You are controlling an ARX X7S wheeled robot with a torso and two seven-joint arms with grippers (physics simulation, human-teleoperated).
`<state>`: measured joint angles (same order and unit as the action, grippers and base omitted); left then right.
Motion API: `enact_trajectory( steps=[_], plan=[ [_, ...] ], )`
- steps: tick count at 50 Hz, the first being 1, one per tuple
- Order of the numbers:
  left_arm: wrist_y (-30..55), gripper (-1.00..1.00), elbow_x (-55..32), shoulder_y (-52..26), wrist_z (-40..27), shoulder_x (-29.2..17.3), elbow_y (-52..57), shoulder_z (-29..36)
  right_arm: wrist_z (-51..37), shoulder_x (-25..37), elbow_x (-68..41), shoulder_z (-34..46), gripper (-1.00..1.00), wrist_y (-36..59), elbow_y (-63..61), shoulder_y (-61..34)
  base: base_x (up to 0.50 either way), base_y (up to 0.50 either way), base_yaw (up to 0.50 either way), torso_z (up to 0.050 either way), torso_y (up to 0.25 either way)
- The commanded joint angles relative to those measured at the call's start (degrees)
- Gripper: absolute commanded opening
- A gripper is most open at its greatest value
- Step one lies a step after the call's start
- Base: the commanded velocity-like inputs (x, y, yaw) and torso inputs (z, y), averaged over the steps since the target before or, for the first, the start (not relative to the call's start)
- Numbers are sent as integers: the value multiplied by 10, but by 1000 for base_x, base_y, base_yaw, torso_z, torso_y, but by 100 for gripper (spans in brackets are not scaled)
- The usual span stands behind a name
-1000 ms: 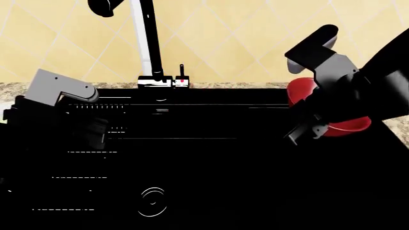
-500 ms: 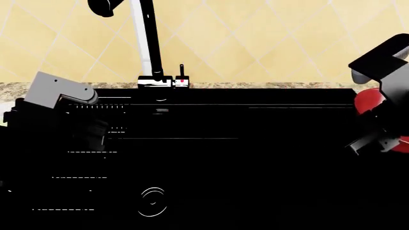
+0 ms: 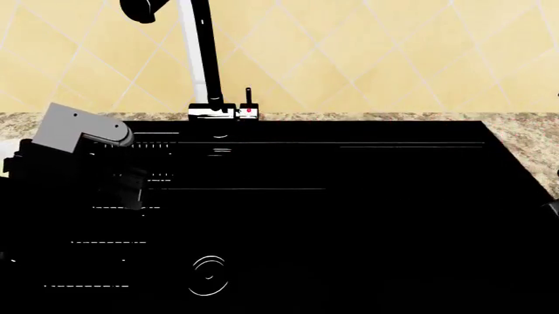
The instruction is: Pick the cup and bowl from the sink and place them on the counter for drying.
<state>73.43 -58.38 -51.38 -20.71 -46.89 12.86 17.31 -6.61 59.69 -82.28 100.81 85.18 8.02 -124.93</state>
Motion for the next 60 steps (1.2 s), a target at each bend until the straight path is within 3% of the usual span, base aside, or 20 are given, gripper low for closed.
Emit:
enact_trajectory(
  steps=[1, 9, 24, 37, 46, 50, 51, 60],
  plan=[
    [-3, 100, -6, 5, -3, -8, 2, -8, 1, 50, 26, 12, -100, -17, -9, -9, 0, 0, 0, 0, 0],
    [-5, 100, -26, 40, -32, -8, 16, -35, 19, 83, 50, 28, -100, -20, -18, -5, 0, 0, 0, 0, 0],
    [53, 100, -77, -7, -84, 1, 32, -57, 79, 191, 150, 49, -100, -30, -84, -35, 0, 0, 0, 0, 0],
    [82, 100, -113, -13, -131, 11, 40, -68, 168, 220, 248, 89, -100, -69, -94, -15, 0, 0, 0, 0, 0],
    [99, 100, -145, -10, -175, 24, 49, -77, 154, 239, 236, 88, -100, -111, -78, 9, 0, 0, 0, 0, 0],
    [92, 100, -143, -14, -160, 9, 42, -75, 150, 239, 233, 82, -100, -110, -78, 9, 0, 0, 0, 0, 0],
    [89, 100, -139, -16, -155, 7, 39, -71, 149, 240, 234, 81, 100, -108, -78, 8, 0, 0, 0, 0, 0],
    [86, 100, -145, -18, -158, 3, 42, -66, 144, 240, 225, 73, 100, -102, -81, 11, 0, 0, 0, 0, 0]
  ],
)
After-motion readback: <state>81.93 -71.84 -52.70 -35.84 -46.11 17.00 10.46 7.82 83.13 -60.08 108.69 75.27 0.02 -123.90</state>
